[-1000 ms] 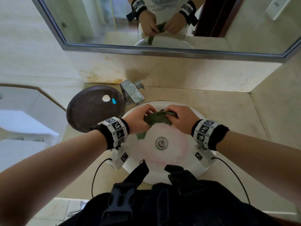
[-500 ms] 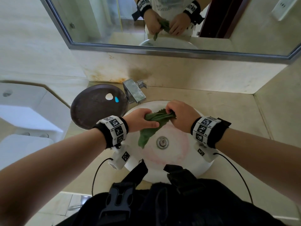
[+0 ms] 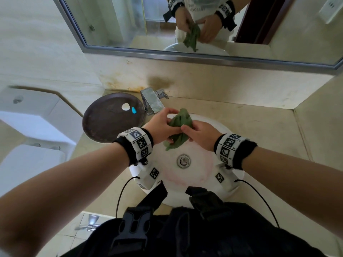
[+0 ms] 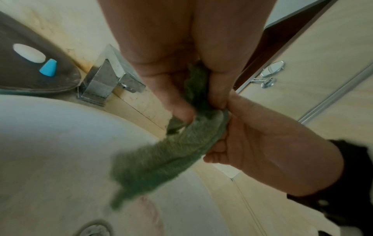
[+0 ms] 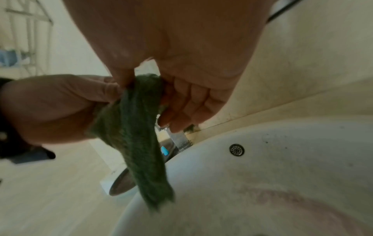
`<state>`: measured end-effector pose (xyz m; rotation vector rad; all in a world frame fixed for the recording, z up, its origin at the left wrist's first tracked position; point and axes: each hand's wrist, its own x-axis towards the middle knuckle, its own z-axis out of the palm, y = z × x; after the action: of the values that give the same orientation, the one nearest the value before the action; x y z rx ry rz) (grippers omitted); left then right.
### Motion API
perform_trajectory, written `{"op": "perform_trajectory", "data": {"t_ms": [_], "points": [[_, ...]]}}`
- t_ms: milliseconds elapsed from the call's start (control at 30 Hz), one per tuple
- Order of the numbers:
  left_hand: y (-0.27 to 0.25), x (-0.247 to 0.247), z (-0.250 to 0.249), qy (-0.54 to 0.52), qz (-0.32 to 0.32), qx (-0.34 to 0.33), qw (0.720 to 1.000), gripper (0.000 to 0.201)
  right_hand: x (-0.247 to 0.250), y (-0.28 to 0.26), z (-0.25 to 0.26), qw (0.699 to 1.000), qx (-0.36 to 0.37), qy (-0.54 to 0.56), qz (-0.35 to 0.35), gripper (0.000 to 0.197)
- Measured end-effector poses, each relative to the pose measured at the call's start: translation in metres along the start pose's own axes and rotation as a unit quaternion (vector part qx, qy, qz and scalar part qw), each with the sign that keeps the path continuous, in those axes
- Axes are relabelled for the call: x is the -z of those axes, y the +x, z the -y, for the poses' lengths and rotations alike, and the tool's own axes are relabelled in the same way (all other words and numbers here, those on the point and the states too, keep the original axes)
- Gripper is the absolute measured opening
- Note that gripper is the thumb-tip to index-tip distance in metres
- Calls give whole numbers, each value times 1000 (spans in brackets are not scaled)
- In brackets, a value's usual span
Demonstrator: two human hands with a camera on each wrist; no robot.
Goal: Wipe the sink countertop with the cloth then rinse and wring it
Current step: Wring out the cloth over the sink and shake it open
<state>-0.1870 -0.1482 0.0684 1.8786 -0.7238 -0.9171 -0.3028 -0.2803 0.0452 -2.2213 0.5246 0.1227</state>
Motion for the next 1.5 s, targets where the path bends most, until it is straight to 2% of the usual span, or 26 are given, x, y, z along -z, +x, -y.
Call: {"op": "perform_trajectory", "data": {"t_ms": [167, 333, 433, 533, 667, 733, 800, 967, 1033, 1100, 1167, 1233, 1300, 1367, 1500], "points": [[0, -7, 9, 13, -60, -13, 998, 31, 6, 1, -6, 996, -19, -7, -83, 15], [-6, -13, 13, 19, -156, -50, 986, 9, 5, -1, -2, 998, -34, 7, -60, 21], [-8, -10, 13, 28, -181, -55, 982, 10, 1, -2, 5, 999, -5, -18, -34, 37], [-14, -1, 15, 40, -187, -65, 979, 9, -1, 0, 7, 996, 26, -84, 3, 32], [-18, 11, 18, 15, -244, -41, 969, 7, -4, 1, 14, 999, -13, -33, 23, 41], [-20, 17, 17, -50, -232, -17, 971, 15, -5, 0, 18, 998, -38, -24, 37, 41], [-21, 24, 17, -116, -195, 3, 974, 26, -9, 1, 22, 998, -33, -38, 39, 35], [-23, 45, 10, -175, -135, 20, 975, 40, -12, 9, 36, 999, -41, 16, -16, 17], [-24, 55, 11, -177, -118, 16, 977, 56, -13, 11, 42, 996, -59, 60, -22, 20], [-23, 67, 14, -211, -99, 33, 972, 75, -18, 13, 48, 994, -69, 74, -30, 31], [-20, 79, 19, -259, -90, 64, 959, 90, -24, 13, 55, 994, -73, 60, -63, 34], [-18, 92, 24, -287, -87, 86, 950, 97, -30, 15, 61, 988, -79, 91, -95, 34], [-17, 102, 28, -285, -72, 94, 951, 95, -34, 16, 67, 981, -95, 125, -113, 42], [-18, 111, 30, -244, -60, 87, 964, 82, -39, 16, 71, 976, -105, 143, -129, 44], [-15, 120, 31, -115, -65, 42, 990, 42, -45, 14, 78, 969, -116, 138, -171, 24]]}}
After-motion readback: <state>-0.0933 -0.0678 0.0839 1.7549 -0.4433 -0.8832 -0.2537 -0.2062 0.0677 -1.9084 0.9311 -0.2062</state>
